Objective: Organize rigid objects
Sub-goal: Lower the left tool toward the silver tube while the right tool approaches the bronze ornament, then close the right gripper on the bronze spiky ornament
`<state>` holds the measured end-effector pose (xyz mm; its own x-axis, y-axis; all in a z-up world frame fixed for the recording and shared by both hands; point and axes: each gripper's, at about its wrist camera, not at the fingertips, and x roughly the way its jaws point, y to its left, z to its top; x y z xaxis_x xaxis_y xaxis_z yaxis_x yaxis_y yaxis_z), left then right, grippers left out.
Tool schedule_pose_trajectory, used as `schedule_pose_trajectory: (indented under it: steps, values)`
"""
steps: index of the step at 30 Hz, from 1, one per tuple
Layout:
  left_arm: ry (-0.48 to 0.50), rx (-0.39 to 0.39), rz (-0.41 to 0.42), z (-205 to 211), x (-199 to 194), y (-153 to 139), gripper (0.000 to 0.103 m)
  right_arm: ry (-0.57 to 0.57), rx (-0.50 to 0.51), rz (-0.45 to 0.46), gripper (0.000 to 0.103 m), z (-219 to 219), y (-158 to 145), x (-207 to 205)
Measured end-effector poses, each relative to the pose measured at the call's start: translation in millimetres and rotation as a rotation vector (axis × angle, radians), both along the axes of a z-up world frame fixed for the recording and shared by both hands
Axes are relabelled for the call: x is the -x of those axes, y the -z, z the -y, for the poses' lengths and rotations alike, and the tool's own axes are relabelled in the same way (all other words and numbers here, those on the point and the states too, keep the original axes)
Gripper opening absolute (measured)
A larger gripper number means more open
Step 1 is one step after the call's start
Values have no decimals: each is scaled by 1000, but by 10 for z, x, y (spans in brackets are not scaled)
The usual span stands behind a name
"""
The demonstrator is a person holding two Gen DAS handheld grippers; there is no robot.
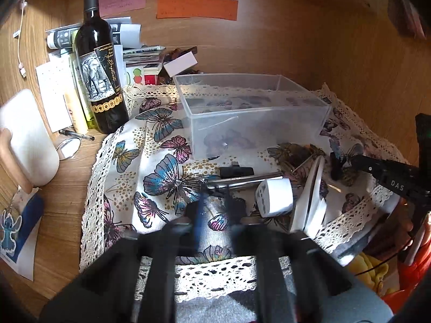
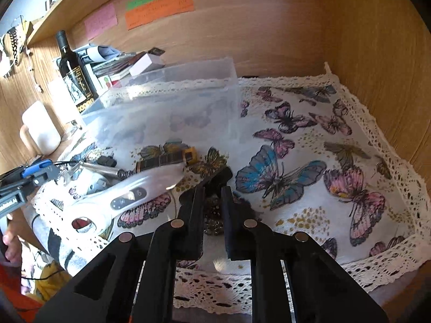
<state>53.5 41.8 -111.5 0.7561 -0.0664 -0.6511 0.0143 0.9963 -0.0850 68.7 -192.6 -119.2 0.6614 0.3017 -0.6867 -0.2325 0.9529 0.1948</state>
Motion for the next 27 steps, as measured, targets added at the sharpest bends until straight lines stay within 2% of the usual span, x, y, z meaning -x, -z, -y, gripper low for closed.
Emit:
schedule_pose_trajectory:
  steps: [6, 8, 9, 10, 11, 12, 17, 21, 26, 27]
  values:
    - [-14, 15, 9, -74, -19, -31, 6, -7, 4, 2, 11, 23, -17, -1]
    - [-10, 20, 1, -98, 6, -15, 17, -16, -3, 4, 17, 31, -37, 41]
    - [1, 25, -9, -105, 19, 4, 30, -19, -4, 9, 21, 32, -45, 61]
    - [7, 28, -18, -109, 30, 26, 42, -19, 2, 15, 32, 24, -52, 78]
    - [9, 24, -26, -102, 46, 61, 46, -20, 5, 18, 41, 26, -54, 83]
    - [14, 16, -36, -86, 54, 95, 50, -21, 8, 20, 42, 19, -52, 83]
    - [59, 26, -126, 38, 7, 330, 54, -25, 13, -26, 43, -22, 51, 15]
    - [68, 36, -154, 109, -72, 442, 64, -25, 13, -66, 42, -40, 143, -27]
    - [31, 9, -138, 109, -209, 505, 63, -36, 28, -72, 43, -95, 197, -34]
    - [27, 2, -132, 104, -218, 511, 58, -35, 28, -73, 42, -100, 206, -41]
